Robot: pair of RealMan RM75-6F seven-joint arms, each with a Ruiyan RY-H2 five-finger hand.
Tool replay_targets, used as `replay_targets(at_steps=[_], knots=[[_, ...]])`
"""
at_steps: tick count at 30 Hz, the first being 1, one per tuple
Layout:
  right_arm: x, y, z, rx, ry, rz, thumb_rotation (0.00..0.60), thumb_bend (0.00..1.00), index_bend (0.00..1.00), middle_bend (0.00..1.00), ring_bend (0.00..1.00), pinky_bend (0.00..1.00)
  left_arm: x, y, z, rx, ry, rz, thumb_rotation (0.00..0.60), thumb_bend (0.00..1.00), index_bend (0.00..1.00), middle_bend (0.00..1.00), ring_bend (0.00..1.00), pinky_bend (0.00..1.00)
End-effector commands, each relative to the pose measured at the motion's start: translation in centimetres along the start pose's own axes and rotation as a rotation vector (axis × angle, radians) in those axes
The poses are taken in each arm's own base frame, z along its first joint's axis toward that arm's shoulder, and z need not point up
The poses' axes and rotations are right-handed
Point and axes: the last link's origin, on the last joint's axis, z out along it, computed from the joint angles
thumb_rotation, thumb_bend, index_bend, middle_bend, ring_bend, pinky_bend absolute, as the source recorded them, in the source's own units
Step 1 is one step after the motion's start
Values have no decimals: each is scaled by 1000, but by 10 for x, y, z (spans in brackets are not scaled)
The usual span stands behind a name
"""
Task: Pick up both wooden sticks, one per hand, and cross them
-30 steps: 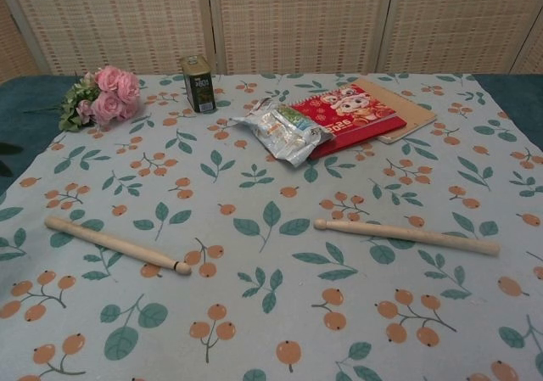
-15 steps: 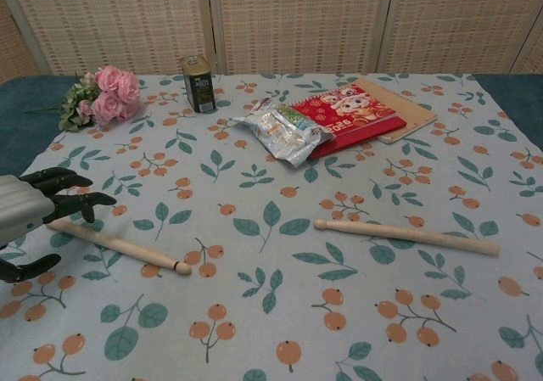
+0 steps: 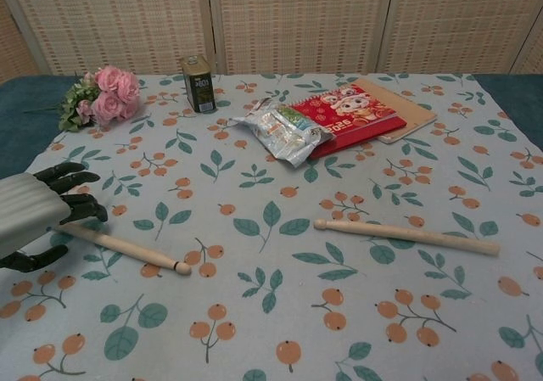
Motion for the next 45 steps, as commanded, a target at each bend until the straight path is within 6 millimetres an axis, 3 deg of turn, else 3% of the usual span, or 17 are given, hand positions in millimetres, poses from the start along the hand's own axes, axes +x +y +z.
replay_targets(at_steps=[1, 25, 34, 41, 45], knots=[[0, 0, 0, 1, -1, -2, 600, 274, 0, 0, 0, 0, -1, 1, -1, -4, 1, 8, 600, 422, 302, 311, 74, 61], [-1, 0, 0, 5, -9, 4, 600, 274, 0, 0, 0, 0, 0, 8, 6, 4, 6, 130, 600, 431, 499, 599, 244, 71], [-1, 0, -1, 6, -9, 7, 600, 274, 0, 0, 0, 0, 1, 7, 0, 14, 40, 107, 600, 447, 636, 708, 325, 93], [-3, -1, 0, 9, -14, -1, 600, 274, 0, 0, 0, 0, -2, 1, -4, 31, 117, 19, 600, 516, 827, 861, 443, 120], [-10, -6, 4, 20, -27, -4, 600, 274, 0, 0, 0, 0, -5, -6, -4, 55, 131, -10, 600, 523, 848, 876, 462, 124]])
